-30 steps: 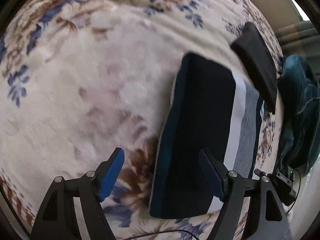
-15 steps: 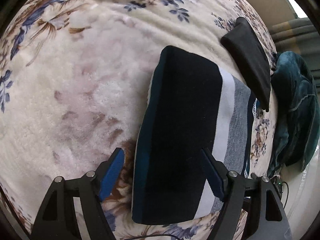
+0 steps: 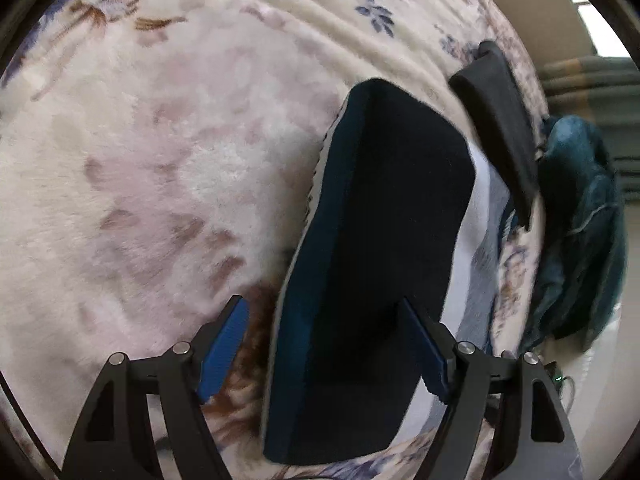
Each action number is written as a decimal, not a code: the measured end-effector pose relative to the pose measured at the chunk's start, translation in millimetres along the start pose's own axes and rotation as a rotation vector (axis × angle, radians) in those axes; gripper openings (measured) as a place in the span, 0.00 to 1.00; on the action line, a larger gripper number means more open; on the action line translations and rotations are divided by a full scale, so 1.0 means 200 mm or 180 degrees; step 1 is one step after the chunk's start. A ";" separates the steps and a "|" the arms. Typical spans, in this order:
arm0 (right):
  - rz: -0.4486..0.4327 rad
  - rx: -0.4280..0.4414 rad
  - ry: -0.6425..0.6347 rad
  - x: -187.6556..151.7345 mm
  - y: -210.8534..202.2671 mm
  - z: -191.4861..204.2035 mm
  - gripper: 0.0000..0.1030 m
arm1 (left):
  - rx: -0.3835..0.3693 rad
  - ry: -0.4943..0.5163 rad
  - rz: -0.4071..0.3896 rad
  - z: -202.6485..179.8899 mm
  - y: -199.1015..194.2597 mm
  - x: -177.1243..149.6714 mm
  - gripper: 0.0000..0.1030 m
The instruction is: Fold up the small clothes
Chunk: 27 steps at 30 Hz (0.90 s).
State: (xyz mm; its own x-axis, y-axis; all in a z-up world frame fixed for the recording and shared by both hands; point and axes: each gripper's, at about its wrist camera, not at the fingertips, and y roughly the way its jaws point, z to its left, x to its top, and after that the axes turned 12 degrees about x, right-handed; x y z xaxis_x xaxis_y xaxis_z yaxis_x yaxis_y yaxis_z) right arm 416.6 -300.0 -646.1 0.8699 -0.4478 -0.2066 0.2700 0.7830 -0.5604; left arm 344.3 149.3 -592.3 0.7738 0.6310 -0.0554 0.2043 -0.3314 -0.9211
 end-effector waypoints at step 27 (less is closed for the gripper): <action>0.1158 0.0624 -0.0615 0.01 0.70 0.15 0.86 | -0.0909 0.0532 -0.0075 -0.17 0.17 0.08 0.98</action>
State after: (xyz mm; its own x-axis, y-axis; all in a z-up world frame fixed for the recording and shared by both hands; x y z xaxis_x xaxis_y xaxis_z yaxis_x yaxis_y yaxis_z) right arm 468.6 -179.5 -701.5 0.9787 -0.0545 -0.1980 -0.0105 0.9497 -0.3129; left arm 383.3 124.9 -610.9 0.8496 0.5250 0.0505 0.3651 -0.5163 -0.7747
